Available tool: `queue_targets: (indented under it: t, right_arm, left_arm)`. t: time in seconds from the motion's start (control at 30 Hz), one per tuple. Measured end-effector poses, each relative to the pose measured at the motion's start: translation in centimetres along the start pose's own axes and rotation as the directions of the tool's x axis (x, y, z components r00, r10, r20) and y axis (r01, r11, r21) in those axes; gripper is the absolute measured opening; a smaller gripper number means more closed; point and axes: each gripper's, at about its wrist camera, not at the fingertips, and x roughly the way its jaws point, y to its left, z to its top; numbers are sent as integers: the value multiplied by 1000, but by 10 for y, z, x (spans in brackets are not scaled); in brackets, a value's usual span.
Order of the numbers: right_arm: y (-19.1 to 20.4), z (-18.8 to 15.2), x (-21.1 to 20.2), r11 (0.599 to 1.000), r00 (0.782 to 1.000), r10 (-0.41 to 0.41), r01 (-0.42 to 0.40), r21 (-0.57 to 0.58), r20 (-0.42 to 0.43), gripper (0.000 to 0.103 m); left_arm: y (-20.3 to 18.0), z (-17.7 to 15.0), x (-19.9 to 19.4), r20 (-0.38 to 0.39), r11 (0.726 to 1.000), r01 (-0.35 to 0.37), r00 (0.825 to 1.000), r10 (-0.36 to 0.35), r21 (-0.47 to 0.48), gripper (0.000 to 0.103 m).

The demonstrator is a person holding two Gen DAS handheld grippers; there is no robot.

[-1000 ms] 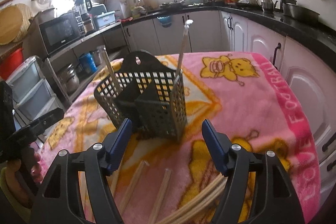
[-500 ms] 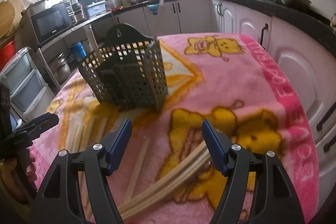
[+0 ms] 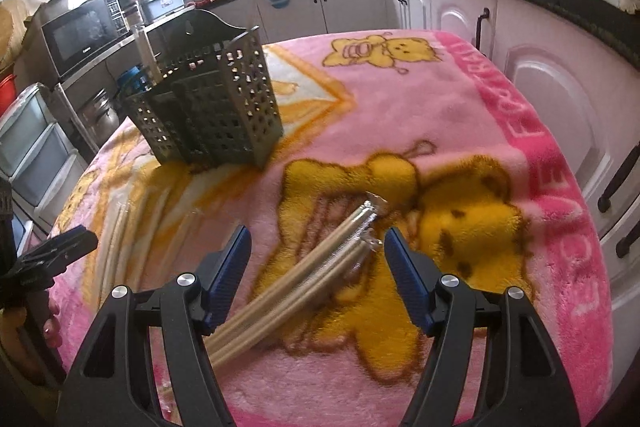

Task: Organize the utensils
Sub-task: 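Grasp a chopstick with the right tool while the left tool grasps another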

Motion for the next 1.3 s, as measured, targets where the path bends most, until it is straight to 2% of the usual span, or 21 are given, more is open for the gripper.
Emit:
queue_targets:
  t: [0.1,0.2,0.4,0.6,0.67,0.73,0.93,1.13,1.3]
  right_arm:
    - [-10,3,8,1000,1000,6,-6,15,-25,67]
    - [-20,7,20,999,998,16,-14,36,-58,66]
    - [-32,18,42,997,994,40,-34,66,-102,57]
    - [-40,24,63,990,987,74,-56,127,-140,42]
    - [-39,25,66,991,988,69,-52,125,-141,37]
    - [-37,27,68,993,988,63,-47,110,-140,24]
    - [-27,33,69,995,988,86,-78,68,-131,11]
    - [-15,41,67,992,986,121,-117,41,-113,9]
    - [-6,48,61,990,985,144,-142,25,-98,8]
  left_arm:
    - [6,-5,1,-17,999,25,1000,-25,-23,89]
    - [15,-7,5,-40,997,43,998,-46,-69,81]
    - [30,-8,8,-57,991,38,997,-45,-129,67]
    - [39,-5,10,-70,986,30,997,-42,-166,54]
    - [42,-4,11,-71,985,18,997,-31,-174,49]
    - [43,-3,12,-76,984,3,997,-16,-176,47]
    - [36,10,24,-97,987,-53,995,38,-154,47]
    - [30,22,36,-102,985,-95,992,80,-147,47]
    - [32,31,44,-100,980,-136,988,122,-147,26]
